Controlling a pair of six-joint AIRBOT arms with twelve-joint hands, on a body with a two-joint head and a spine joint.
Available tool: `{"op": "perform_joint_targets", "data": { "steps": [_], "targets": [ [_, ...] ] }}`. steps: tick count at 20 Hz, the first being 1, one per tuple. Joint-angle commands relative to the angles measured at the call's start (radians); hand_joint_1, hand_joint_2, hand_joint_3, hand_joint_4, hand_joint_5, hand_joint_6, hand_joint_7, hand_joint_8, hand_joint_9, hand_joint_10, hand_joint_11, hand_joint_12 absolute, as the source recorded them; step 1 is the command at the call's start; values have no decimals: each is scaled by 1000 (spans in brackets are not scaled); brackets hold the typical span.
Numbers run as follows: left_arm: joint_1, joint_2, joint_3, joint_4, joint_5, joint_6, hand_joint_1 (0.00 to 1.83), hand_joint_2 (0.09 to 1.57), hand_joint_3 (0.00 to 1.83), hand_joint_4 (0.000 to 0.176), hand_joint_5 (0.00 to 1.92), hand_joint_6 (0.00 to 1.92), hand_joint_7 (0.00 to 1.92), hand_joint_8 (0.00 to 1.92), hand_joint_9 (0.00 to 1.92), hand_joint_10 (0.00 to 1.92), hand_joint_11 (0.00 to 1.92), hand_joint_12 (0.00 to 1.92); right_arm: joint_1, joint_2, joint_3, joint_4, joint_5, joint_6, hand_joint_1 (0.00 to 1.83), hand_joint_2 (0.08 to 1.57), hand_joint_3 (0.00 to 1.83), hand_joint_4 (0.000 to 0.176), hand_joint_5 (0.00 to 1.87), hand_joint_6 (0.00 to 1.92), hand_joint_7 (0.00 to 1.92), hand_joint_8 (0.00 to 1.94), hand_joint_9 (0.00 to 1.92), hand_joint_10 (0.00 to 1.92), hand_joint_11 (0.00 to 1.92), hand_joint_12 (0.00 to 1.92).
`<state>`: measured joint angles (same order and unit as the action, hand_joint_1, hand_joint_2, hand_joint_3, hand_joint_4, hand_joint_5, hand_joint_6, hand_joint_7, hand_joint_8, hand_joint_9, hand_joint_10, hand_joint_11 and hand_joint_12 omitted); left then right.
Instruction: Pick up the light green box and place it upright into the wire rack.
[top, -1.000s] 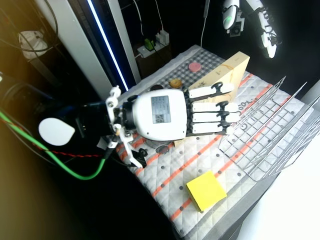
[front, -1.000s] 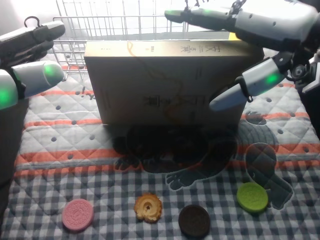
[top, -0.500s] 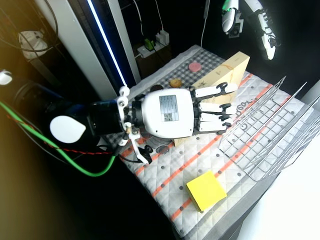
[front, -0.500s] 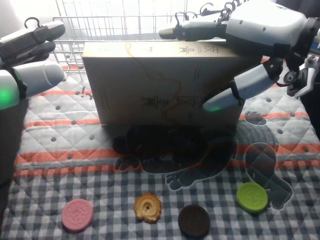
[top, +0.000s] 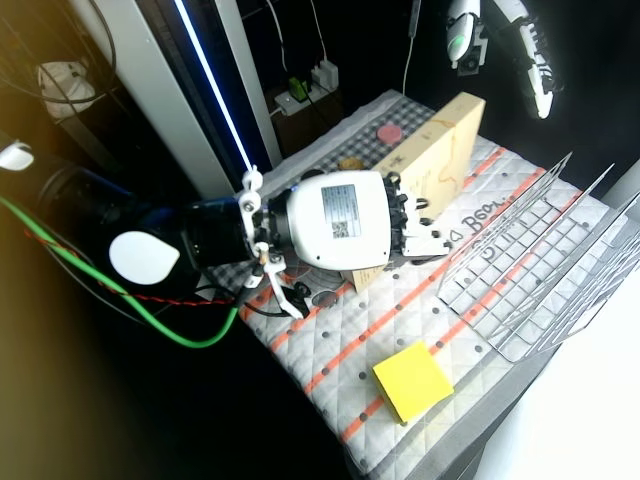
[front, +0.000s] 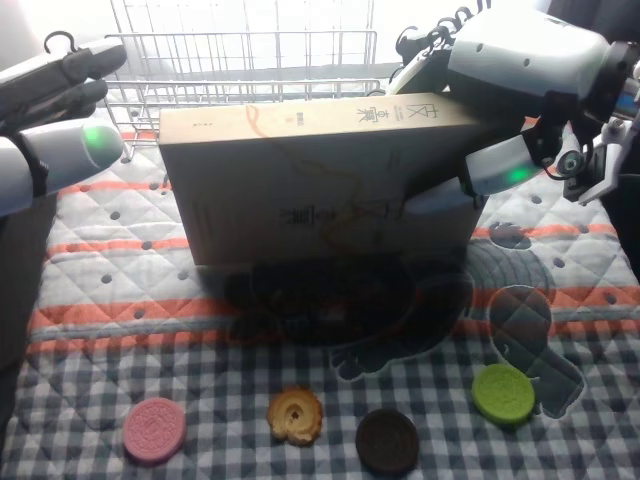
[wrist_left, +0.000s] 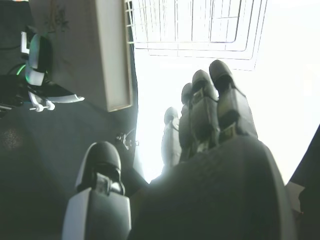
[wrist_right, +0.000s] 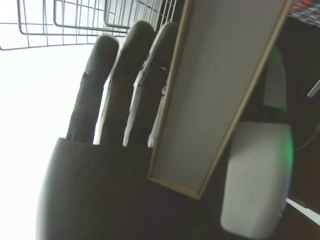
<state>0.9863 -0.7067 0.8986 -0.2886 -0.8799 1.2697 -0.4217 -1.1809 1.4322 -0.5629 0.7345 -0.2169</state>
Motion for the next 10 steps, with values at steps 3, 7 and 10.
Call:
{"op": "perform_joint_targets", "data": {
  "steps": [3,7,10],
  "targets": [
    [-2,1,5,-7,-120,-12,233,1176,0,176,185,1,237,3,251,4,0,511,-4,-4,1,16,49,5,1271,1096,3,0,1030,650,1072,1079,1013,1260,768,1822],
    [3,0,8,-9,-122,-21,260,1173,0,173,227,6,270,4,281,7,0,578,-4,-3,1,16,73,26,1117,1231,1,0,766,1284,903,1072,900,1474,812,1885],
    [7,0,8,-10,-132,-26,246,1173,0,176,202,1,261,0,274,0,0,544,-2,-1,1,16,82,34,1098,1235,0,0,762,1297,924,1303,963,1738,969,1912]
  ]
}}
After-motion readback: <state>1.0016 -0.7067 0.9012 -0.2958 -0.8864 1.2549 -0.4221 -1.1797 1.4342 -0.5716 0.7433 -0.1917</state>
